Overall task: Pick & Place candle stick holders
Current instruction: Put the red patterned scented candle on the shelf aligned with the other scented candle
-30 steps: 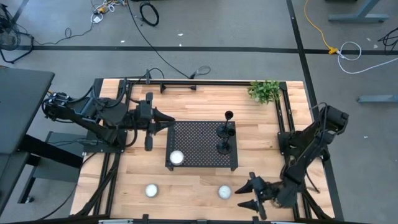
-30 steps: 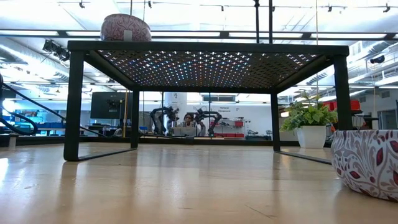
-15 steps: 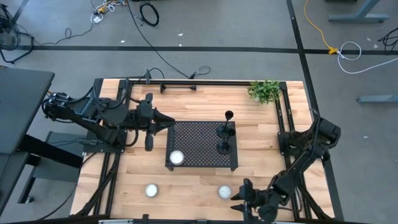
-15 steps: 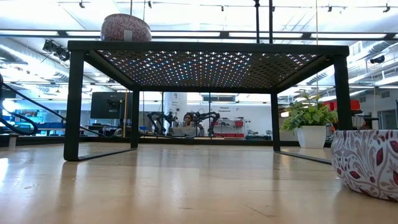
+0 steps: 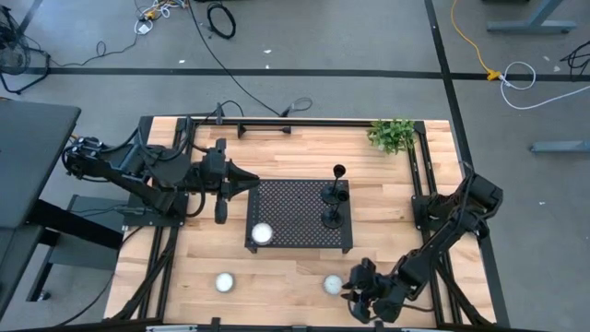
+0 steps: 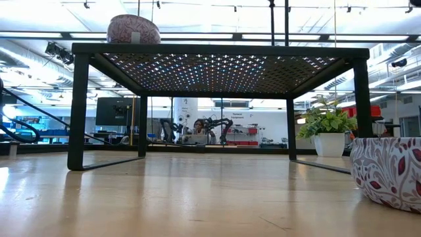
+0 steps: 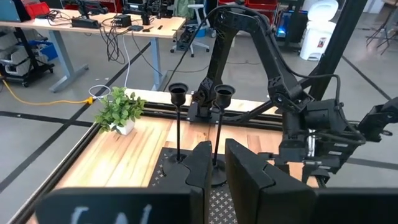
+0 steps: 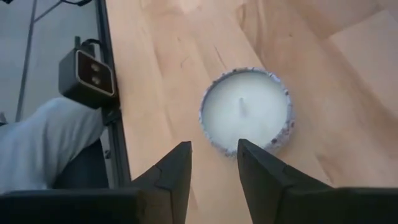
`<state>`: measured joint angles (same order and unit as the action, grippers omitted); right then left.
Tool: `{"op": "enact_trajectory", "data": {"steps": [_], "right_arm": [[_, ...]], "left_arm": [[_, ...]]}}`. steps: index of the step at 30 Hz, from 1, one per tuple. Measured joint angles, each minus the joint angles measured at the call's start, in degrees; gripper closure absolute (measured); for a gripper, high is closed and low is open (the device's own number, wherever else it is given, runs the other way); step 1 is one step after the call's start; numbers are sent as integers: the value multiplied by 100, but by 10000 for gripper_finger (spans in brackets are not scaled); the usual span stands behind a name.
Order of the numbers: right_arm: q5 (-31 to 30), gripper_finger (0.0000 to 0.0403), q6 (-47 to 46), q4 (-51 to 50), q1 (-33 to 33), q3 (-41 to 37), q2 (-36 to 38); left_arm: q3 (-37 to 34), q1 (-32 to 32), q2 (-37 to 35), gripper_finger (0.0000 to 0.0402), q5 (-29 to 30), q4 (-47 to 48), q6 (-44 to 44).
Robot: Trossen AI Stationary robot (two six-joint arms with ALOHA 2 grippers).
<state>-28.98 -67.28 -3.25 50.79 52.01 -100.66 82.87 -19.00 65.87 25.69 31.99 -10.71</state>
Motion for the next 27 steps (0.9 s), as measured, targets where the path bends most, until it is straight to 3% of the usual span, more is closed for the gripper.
{"op": "enact_trajectory", "data": {"steps": [9,27], "right_arm": [[247,275,-369,-489,-90,0,0],[87,276,-472,-559,-416,0,-41]], "left_arm": [[0,2,0,353,0,14,-67],[0,2,0,353,0,15,-69]]}}
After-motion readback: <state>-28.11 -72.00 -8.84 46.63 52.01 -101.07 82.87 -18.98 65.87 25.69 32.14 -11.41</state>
